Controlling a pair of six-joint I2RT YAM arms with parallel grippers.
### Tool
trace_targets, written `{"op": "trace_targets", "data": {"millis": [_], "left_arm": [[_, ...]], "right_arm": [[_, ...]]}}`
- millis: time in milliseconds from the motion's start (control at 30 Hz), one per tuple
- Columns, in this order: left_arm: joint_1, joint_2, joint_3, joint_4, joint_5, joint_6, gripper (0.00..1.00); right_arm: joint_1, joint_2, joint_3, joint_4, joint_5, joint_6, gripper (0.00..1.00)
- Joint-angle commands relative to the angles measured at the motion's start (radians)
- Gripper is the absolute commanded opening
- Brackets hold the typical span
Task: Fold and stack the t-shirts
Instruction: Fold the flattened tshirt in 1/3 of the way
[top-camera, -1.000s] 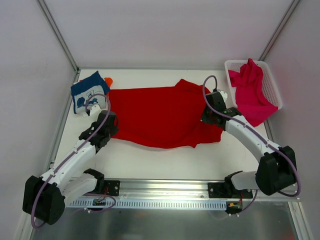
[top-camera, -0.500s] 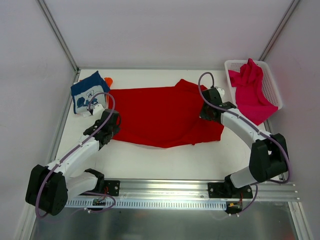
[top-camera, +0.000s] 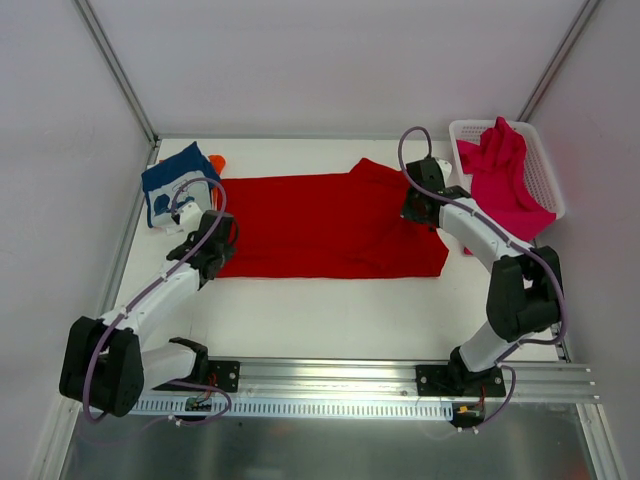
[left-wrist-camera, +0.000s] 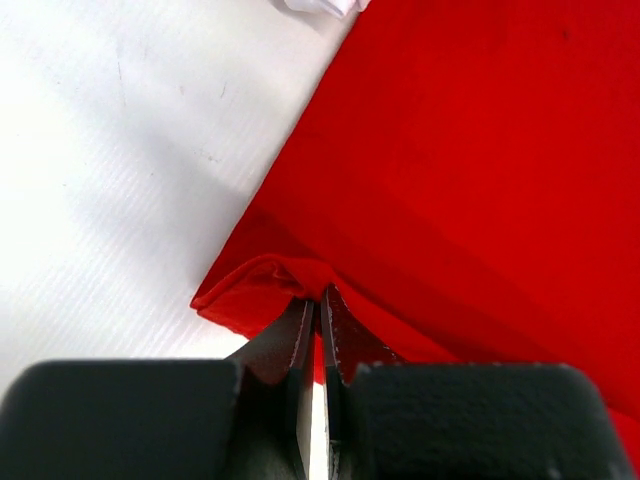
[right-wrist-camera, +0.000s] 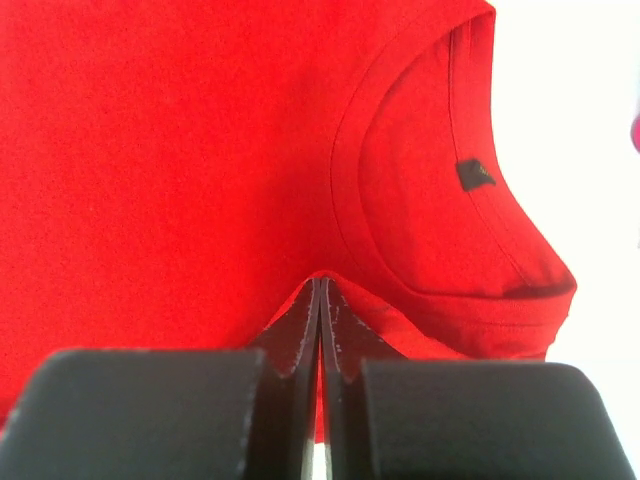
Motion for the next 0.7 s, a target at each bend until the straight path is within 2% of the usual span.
{"op": "trace_targets", "data": {"millis": [0,500,667], "left_arm": [[0.021,0.022,0.027,0.03,-0.023,0.009,0.0],[0.061,0.12,0.058,0.078,0.005,0.019,0.0],[0.065,0.172,0.076,0.113,0.046,0.036,0.04]], "right_arm": [[-0.011,0.021,0.052,0.018,0.009,-0.023,0.01],[-0.051,0.087,0.087,0.019,0.019,-0.023,0.0],[-0.068,0.1,0.094,0.018,0.02,-0.024,0.0]]}}
